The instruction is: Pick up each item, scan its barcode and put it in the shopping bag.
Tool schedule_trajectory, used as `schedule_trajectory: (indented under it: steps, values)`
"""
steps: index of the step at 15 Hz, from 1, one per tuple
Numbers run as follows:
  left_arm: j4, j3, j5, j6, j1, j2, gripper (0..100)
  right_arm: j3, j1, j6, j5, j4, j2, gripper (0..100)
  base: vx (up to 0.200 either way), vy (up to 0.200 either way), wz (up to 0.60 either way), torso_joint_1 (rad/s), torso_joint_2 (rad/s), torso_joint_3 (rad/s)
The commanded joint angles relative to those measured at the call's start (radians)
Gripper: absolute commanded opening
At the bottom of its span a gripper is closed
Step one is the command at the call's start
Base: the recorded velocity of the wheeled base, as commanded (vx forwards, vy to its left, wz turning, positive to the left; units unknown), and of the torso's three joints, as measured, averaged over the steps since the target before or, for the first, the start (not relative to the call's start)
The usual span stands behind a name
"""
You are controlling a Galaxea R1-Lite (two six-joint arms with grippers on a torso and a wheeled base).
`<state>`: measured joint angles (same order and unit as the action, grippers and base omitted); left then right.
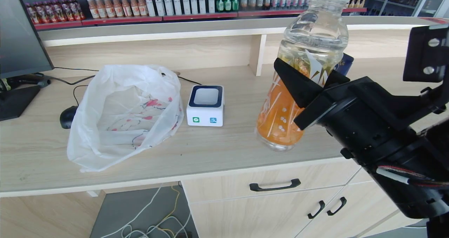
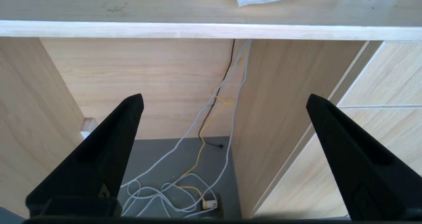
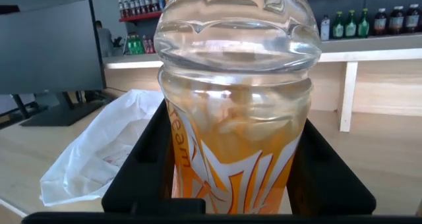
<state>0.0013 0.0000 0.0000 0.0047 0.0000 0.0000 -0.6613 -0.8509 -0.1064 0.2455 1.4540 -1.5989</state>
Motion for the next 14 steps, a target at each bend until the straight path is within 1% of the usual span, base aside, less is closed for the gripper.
schedule_trajectory:
  steps: [1, 5, 14]
  values:
    - [0.000, 0.000, 0.000, 0.001, 0.000, 0.000, 100, -0.003, 0.006, 0.001, 0.000, 0.000, 0.002, 0, 0.000, 0.000, 0.00, 0.000, 0.00, 0.000]
    - [0.000, 0.000, 0.000, 0.000, 0.000, 0.000, 100, -0.018, 0.009, 0.001, 0.000, 0.000, 0.001, 0, 0.000, 0.000, 0.00, -0.019, 0.00, 0.002]
    - [0.000, 0.000, 0.000, -0.003, 0.000, 0.000, 100, -0.024, 0.009, 0.001, 0.000, 0.000, 0.001, 0, 0.000, 0.200, 0.00, 0.004, 0.00, 0.004]
